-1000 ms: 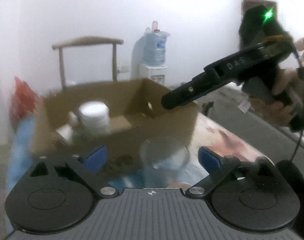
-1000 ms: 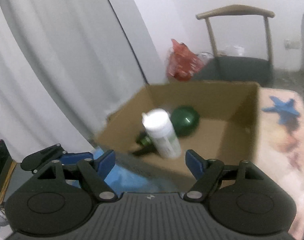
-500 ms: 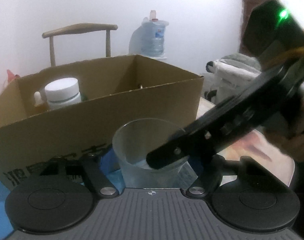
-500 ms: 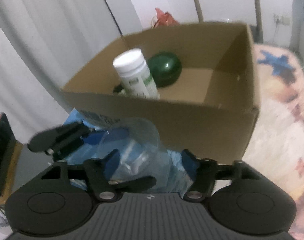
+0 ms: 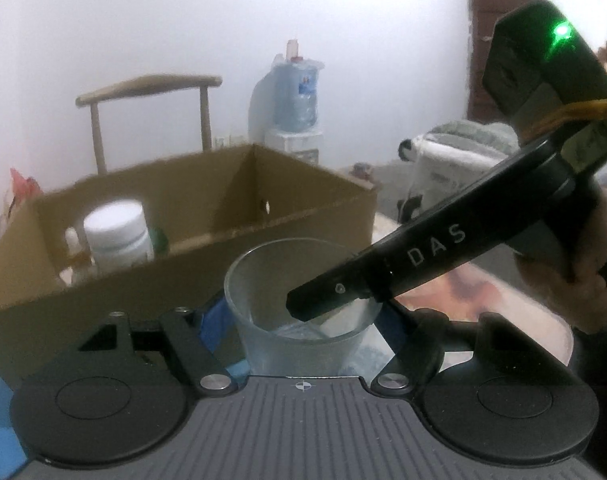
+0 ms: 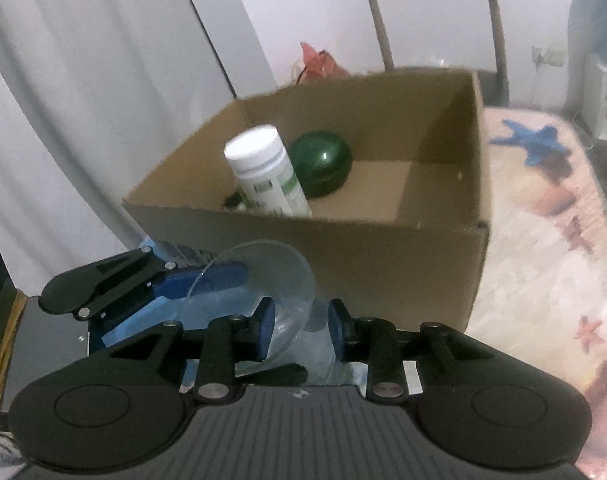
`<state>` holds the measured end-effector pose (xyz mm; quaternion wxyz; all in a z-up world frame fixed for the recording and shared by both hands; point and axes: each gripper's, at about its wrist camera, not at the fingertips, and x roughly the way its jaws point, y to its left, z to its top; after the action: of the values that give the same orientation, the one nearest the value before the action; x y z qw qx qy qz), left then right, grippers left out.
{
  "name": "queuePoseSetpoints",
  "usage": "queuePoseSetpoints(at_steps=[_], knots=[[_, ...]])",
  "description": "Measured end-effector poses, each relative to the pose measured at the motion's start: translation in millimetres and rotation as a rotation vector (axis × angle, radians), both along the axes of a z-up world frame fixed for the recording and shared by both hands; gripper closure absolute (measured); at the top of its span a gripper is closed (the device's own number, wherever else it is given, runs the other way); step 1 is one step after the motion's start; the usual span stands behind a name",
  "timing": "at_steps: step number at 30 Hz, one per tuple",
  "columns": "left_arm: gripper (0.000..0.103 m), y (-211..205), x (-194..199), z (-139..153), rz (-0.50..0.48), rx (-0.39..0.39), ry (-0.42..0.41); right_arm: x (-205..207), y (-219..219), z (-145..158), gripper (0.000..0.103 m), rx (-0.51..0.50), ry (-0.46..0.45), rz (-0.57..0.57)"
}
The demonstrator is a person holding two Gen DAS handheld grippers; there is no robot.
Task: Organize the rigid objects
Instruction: 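Grasp the clear glass cup by its rim with the right tool, then carry the glass cup with the right tool into the box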
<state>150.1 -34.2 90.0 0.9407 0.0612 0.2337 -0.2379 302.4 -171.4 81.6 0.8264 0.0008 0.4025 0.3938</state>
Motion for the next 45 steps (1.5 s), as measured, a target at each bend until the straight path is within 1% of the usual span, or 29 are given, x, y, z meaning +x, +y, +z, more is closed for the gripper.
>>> queuePoseSetpoints(at_steps=[3, 5, 9, 13, 16, 19, 22, 25, 27, 31, 35, 37, 39, 42, 45], knots=[[0.029, -3.5, -5.9, 12.6, -0.006, -0.001, -0.031, -8.5, -4.7, 15.1, 0.071, 0.006, -0.045, -0.005], [0.029, -4.6, -9.6, 19.4, -0.007, -0.015, -0.040, -13.2, -9.0, 24.7, 0.071, 0.021, -0.061, -0.009], [0.029, -8.4, -19.1, 35.4, -0.015, -0.015, -0.079, -19.3, -15.0, 43.2, 0.071, 0.051, -0.088, -0.008], [0.029, -10.2, -18.7, 50.4, -0.022, -0.031, -0.086, -24.9, -18.9, 61.2, 0.071, 0.061, -0.129, -0.017], [0.029, -12.3, -12.3, 61.7, -0.026, -0.029, -0.104, -22.5, -19.6, 73.1, 0.071, 0.065, -0.154, -0.022], [0.029, -14.5, 1.7, 73.1, -0.032, -0.015, -0.100, -12.6, -17.6, 83.2, 0.071, 0.067, -0.163, -0.024], [0.029, -14.1, 20.3, 79.6, -0.020, -0.035, -0.062, 0.3, -11.3, 88.3, 0.071, 0.057, -0.179, -0.040], [0.029, -14.1, 37.2, 81.2, -0.006, -0.036, -0.037, 15.6, -6.0, 88.9, 0.071, 0.054, -0.168, -0.052], [0.029, -13.3, 47.5, 79.4, -0.005, -0.025, -0.032, 28.1, -2.1, 88.2, 0.071, 0.047, -0.145, -0.046], [0.029, -7.9, 65.0, 76.6, 0.004, -0.030, 0.004, 50.5, 6.5, 82.9, 0.071, 0.044, -0.104, -0.052], [0.029, -2.7, 88.1, 75.2, 0.015, 0.010, 0.035, 72.1, 22.6, 76.7, 0.071, 0.033, -0.083, -0.066], [0.029, 0.2, 97.9, 72.7, 0.031, 0.029, 0.062, 81.0, 36.1, 73.6, 0.071, -0.001, -0.088, -0.052], [0.029, 2.1, 110.2, 67.1, 0.048, 0.053, 0.104, 88.8, 48.1, 67.6, 0.071, -0.031, -0.085, -0.044], [0.029, 9.6, 126.5, 57.1, 0.046, 0.047, 0.143, 106.8, 57.7, 54.1, 0.071, -0.041, -0.039, -0.046], [0.029, 10.6, 140.4, 45.5, 0.038, 0.049, 0.170, 119.8, 62.6, 42.0, 0.071, -0.055, -0.011, -0.063]])
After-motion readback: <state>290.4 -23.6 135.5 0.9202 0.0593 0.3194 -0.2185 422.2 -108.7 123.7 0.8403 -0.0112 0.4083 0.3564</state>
